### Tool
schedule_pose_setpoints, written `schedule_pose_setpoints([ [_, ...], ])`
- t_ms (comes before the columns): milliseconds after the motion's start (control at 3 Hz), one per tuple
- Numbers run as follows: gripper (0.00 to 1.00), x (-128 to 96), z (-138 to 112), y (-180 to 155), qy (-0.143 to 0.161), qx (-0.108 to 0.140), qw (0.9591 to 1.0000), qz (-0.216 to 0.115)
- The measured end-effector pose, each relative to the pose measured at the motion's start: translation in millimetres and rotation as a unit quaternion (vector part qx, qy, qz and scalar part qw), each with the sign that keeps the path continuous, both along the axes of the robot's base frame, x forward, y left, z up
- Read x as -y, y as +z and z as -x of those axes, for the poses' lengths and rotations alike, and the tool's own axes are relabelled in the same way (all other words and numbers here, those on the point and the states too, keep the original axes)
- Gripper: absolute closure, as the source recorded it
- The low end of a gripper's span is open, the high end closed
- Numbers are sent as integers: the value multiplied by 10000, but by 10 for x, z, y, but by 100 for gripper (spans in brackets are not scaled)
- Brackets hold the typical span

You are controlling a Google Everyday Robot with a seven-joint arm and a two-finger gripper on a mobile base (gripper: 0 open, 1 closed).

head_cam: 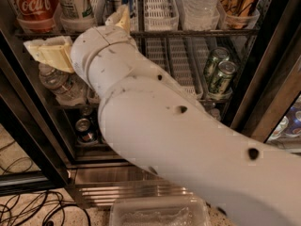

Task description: Pick 7up can from top shelf of fridge

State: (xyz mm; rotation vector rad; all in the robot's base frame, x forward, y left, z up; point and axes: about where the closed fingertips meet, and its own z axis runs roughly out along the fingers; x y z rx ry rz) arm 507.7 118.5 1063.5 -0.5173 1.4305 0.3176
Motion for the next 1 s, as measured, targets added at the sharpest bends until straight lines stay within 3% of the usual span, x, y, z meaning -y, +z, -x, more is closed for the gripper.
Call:
schedule_pose_setpoints([
  [333, 0, -229, -160, 147, -84, 242, 9995, -159],
  [1000, 0, -260, -187, 161, -167, 397, 9990, -93],
])
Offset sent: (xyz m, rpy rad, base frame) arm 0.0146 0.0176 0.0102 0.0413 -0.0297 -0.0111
